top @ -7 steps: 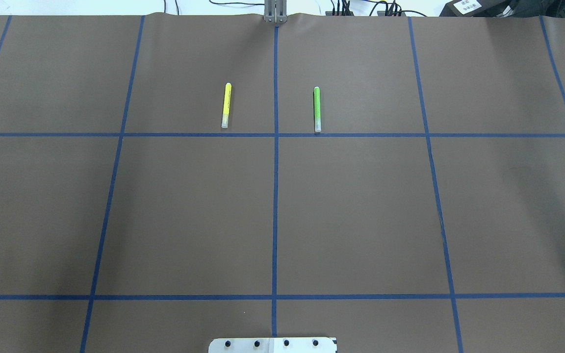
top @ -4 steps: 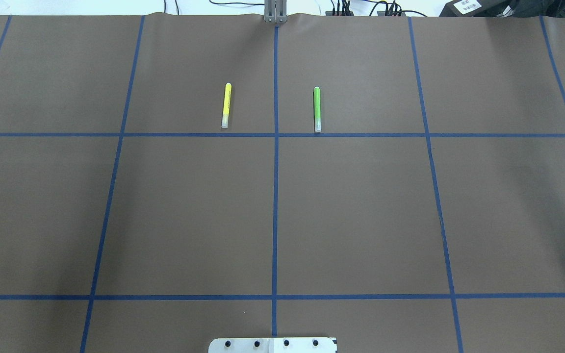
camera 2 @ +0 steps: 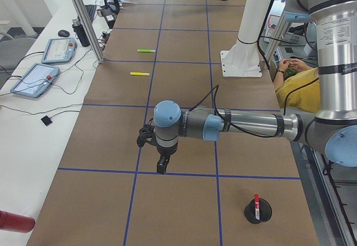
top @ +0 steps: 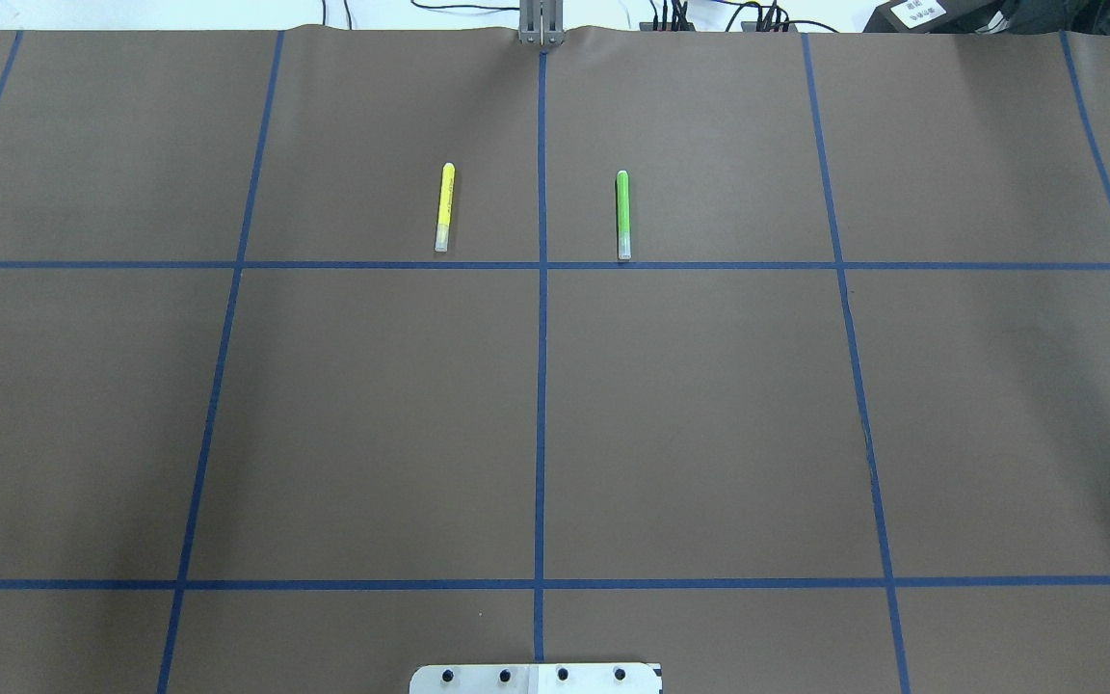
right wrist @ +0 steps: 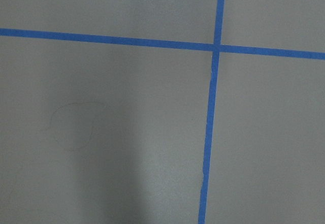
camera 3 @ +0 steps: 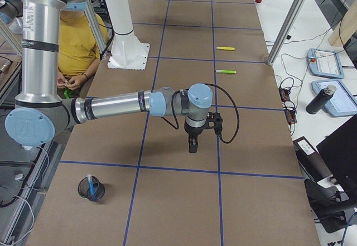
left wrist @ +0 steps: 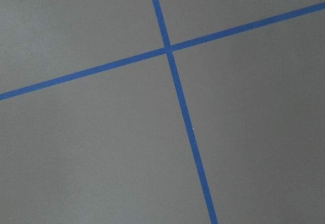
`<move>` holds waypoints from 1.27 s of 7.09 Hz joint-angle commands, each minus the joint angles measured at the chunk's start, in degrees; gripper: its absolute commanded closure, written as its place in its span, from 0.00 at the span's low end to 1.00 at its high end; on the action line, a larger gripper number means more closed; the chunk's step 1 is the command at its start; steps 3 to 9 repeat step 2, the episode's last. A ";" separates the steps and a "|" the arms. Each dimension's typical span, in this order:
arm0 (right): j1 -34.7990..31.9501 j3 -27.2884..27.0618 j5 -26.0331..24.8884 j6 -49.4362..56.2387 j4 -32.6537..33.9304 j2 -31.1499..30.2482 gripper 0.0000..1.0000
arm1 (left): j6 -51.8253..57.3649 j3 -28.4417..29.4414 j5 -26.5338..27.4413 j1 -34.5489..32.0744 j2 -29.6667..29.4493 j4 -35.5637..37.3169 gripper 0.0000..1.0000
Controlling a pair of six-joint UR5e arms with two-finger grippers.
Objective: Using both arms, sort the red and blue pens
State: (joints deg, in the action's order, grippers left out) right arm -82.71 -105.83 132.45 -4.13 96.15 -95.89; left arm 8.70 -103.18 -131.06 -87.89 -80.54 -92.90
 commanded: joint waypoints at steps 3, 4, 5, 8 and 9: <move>0.00 0.01 0.00 0.00 0.00 0.00 0.00 | 0.00 0.09 0.01 0.00 0.03 0.09 0.00; 0.00 0.01 0.00 0.00 0.00 0.00 0.00 | 0.00 0.09 0.01 0.00 0.03 0.09 0.00; 0.00 0.01 0.00 0.00 0.00 0.00 0.00 | 0.00 0.09 0.01 0.00 0.03 0.09 0.00; 0.00 0.01 0.00 0.00 0.00 0.00 0.00 | 0.00 0.09 0.01 0.00 0.03 0.09 0.00; 0.00 0.01 0.00 0.00 0.00 0.00 0.00 | 0.00 0.09 0.01 0.00 0.03 0.09 0.00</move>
